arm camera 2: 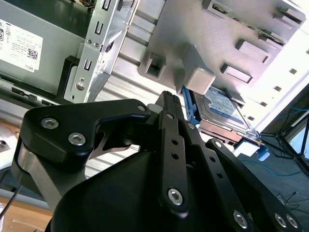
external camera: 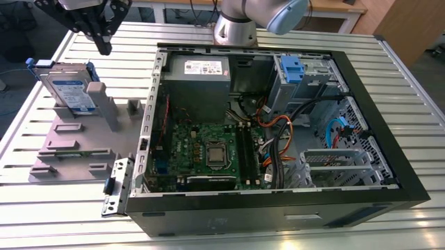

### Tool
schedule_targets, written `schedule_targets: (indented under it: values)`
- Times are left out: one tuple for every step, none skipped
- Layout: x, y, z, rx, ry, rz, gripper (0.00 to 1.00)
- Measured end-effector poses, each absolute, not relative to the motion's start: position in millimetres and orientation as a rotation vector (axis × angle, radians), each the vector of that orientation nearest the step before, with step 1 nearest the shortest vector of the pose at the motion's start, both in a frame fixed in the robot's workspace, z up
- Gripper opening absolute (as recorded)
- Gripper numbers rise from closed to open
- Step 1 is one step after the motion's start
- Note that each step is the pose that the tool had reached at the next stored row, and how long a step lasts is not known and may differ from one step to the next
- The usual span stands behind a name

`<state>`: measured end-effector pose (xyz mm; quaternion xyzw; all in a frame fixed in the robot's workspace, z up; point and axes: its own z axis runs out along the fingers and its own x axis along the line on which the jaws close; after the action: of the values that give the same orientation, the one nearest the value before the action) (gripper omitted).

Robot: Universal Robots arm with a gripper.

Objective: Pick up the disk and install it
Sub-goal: 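Reach for the disk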

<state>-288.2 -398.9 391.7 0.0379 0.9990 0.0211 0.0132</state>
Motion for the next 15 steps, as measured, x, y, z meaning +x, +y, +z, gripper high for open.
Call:
schedule_targets:
  values:
    - [-288,-399,392,0.118,3.112,0.066,0.11]
    - [-289,-399,392,0.118,3.112,0.066,0.11]
    - [-289,-399,392,0.118,3.112,0.066,0.11]
    - [-299,-399,392,0.118,3.112,0.066,0.11]
    - [-310,-399,392,0.118,3.112,0.066,0.11]
    - [-310,-399,392,0.118,3.112,0.066,0.11]
    - [-310,-399,392,0.118,3.112,0.066,0.11]
    - [-310,-399,392,0.118,3.112,0.066,0.11]
    - [-311,-399,392,0.118,3.112,0.066,0.11]
    - [-311,-399,392,0.118,3.112,0.066,0.11]
    - [-311,-399,392,0.118,3.112,0.066,0.11]
    - [-311,-399,392,0.118,3.112,0.066,0.11]
    - [-311,-399,392,0.118,3.112,0.066,0.11]
    - [-312,-399,392,0.118,3.112,0.066,0.11]
    - [-312,-399,392,0.118,3.112,0.066,0.11]
